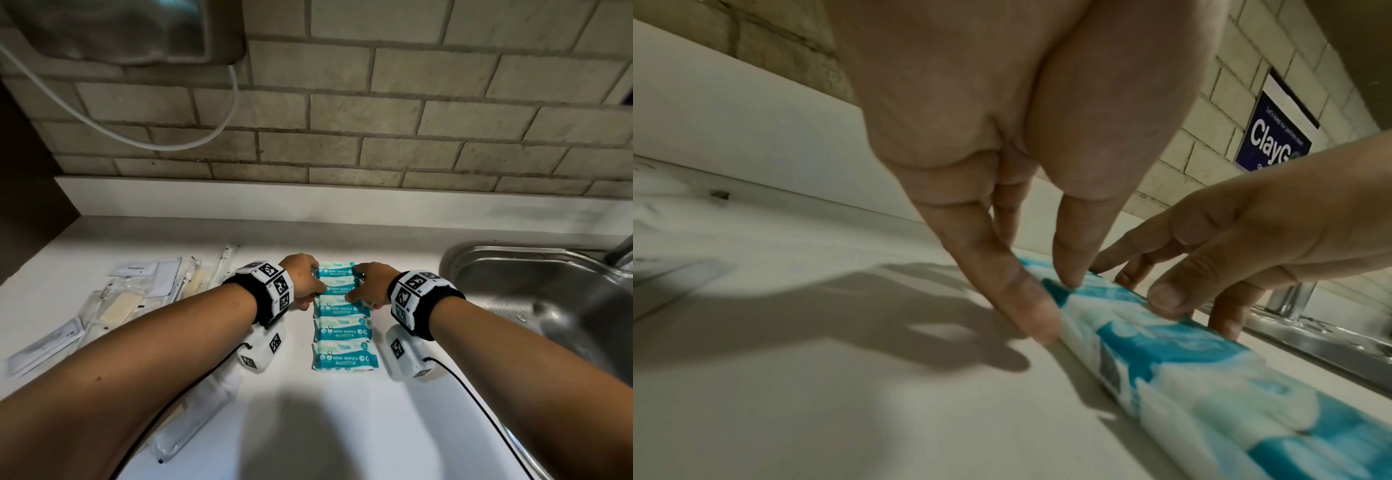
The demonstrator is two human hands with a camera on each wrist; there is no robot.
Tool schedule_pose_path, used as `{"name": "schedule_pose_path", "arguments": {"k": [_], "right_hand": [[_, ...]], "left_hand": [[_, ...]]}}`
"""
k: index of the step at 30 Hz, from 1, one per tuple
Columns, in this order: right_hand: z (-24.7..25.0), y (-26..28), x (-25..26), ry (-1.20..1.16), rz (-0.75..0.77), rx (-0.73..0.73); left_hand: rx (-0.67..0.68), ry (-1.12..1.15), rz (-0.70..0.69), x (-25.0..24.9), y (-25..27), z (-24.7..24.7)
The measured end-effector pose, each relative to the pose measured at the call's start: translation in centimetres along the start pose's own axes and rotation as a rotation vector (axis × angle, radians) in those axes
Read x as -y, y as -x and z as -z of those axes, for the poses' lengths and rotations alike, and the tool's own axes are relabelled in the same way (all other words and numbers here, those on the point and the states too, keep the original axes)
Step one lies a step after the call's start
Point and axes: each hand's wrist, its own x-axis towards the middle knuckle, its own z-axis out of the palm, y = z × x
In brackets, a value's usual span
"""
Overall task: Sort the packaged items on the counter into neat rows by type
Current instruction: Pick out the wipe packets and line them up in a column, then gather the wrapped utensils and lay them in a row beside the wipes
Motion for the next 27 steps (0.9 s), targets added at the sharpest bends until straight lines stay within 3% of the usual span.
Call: {"name": "schedule_pose_path", "arguments": {"k": [6, 11, 14, 16, 21, 25, 27], "right_hand": [[0.5, 1.3, 1.0, 0.234, -0.008, -0.077], [-0.3, 3.4, 5.6, 0.293, 0.205, -0.168], [-2.2, 3.6, 9.7, 0.281, 0.307, -0.077], [-3.6, 3.4, 12.5, 0.297, 0.355, -0.039], [-6.3, 1.5, 19.1, 0.319, 0.318, -0.021], [-7.1, -0.2, 22.2, 0.426, 0.247, 0.017], [-7.4, -1.0, 22.5, 0.508, 0.137, 0.065]], "left_hand": [[0.034, -0.198, -0.133, -0.4, 2.1, 4.0], [-0.206, -0.304, -0.274, 1.0, 6.0, 10.8], [-0.358, -0.307, -0.227, 4.5, 7.2, 13.9], [-0.385, -0.358, -0.133, 7.8, 7.5, 15.0], [-0.309, -0.506, 0.058, 14.7, 6.6, 14.8], [-0.268, -0.545, 0.039, 16.5, 5.6, 14.8], [-0.249, -0.531, 0.018, 16.6, 5.1, 15.0]]}}
